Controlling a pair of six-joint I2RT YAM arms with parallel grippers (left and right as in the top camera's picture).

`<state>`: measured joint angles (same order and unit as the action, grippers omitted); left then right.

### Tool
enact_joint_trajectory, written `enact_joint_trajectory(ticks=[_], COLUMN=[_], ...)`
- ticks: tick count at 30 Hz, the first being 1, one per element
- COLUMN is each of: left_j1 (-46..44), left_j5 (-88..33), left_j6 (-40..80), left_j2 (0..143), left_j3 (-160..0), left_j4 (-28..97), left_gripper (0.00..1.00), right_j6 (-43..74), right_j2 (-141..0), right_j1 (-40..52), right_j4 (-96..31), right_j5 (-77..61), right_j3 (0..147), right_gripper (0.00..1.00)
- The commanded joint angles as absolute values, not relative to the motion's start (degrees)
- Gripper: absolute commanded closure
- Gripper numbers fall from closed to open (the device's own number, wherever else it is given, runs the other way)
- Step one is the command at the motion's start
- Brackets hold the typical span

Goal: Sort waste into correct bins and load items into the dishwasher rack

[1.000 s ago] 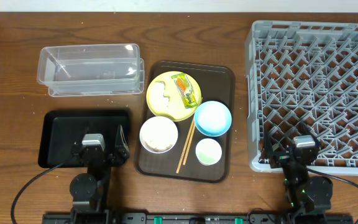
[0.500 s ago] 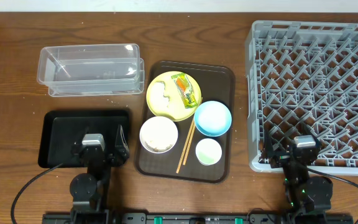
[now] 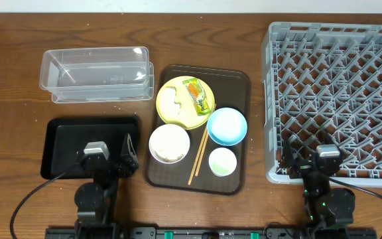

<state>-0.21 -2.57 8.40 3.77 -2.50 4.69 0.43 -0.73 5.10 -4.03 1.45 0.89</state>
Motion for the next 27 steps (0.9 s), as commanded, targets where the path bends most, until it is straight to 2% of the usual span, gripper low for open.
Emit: enact_joint_trajectory(ticks=[1, 5, 12, 20, 27], left_j1=[0.05, 0.05, 0.05, 0.05, 0.03], left_j5=[-2.33, -3.01, -6.0, -8.51, -8.6], left_j6=[10.63, 10.63, 10.61, 10.61, 10.63], left_j2=[7.9, 16.16, 36.16, 56.64, 62.37], left_j3=[-4.69, -9.39, -22.74, -43.66, -53.54], left_j4=[7.86, 8.82, 11.53, 31.38, 46.28], left_gripper=[0.09, 0.09, 0.09, 0.09, 0.09], right_j6=[1.65, 1.04, 0.97, 0.73, 0.36], right_j2=[-2.33, -8.12, -26.28, -47.7, -59.94], right_j1=[4.73, 4.73, 4.73, 4.73, 4.73], right_j4=[-3.86, -3.86, -4.19, -11.44, -21.15], right_j5=[6.57, 7.53, 7.49, 5.28, -0.36], right_j3=[5.23, 10.09, 22.9, 38.15, 48.95], right_gripper=[0.01, 0.01, 0.01, 0.01, 0.01])
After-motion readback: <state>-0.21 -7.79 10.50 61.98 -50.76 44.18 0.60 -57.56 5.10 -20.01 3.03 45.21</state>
